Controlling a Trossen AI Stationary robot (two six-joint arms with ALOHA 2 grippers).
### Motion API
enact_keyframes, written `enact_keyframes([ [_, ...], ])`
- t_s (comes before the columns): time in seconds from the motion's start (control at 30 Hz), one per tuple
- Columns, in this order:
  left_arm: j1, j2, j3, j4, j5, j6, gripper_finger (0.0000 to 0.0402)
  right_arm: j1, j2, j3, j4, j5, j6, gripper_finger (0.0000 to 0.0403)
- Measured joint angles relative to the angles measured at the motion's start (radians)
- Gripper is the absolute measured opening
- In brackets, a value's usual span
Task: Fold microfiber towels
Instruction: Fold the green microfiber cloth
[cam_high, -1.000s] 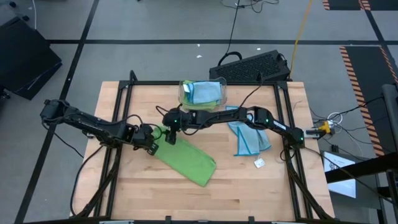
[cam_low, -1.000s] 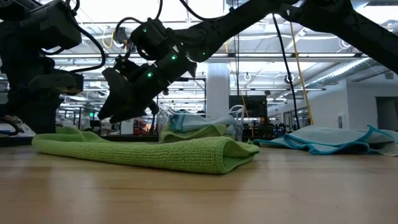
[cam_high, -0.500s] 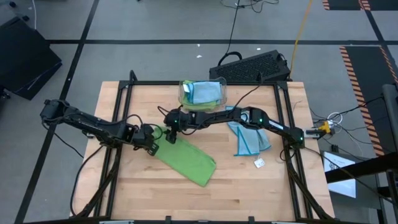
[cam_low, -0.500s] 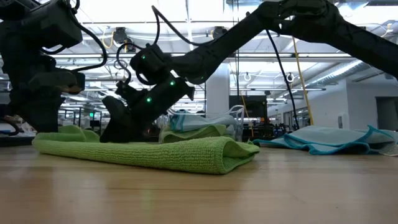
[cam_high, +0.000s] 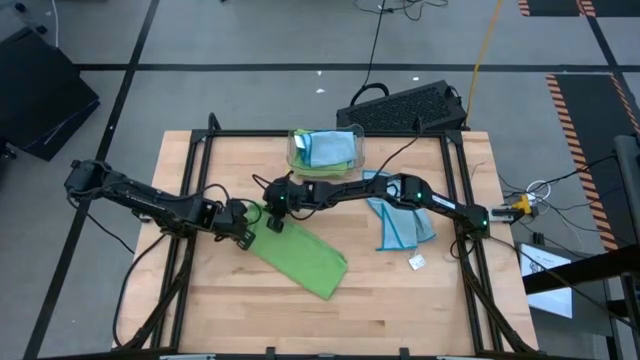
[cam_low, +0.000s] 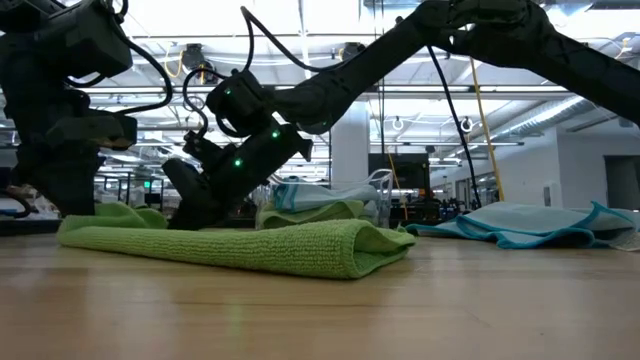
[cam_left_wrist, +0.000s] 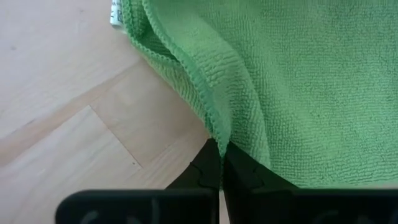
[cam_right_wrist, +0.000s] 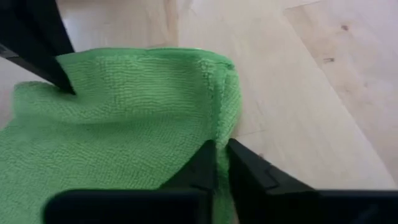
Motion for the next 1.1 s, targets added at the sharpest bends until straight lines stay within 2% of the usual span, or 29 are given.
enact_keyframes([
  [0.1,0.0,0.0,0.0,0.0,-0.008,0.0,0.0005,0.0,0.0,0.0,-0.007,-0.015,0.004,0.0007],
  [0.3,-0.003,-0.008,0.014,0.0,-0.008,-0.014,0.0005,-0.015,-0.047,-0.006,-0.061,-0.069,-0.015,0.0004],
  [0.43,-0.017,-0.008,0.092,-0.022,-0.022,0.042,0.0005,-0.038,-0.109,-0.007,-0.122,-0.117,-0.078,0.0004],
  [0.67,-0.065,-0.008,0.247,-0.035,-0.127,0.077,0.0005,-0.068,-0.206,-0.006,-0.315,-0.167,-0.158,0.0003],
  [0.83,-0.121,0.029,0.267,0.033,-0.185,0.042,0.0005,-0.071,-0.263,-0.003,-0.44,-0.249,-0.212,0.0003],
  [0.97,-0.149,0.11,0.267,0.105,-0.2,0.017,0.0005,-0.066,-0.276,-0.005,-0.609,-0.29,-0.231,0.0003],
  [1.1,-0.173,0.199,0.267,0.253,-0.202,-0.006,0.0005,-0.054,-0.291,-0.005,-0.748,-0.353,-0.236,0.0002],
])
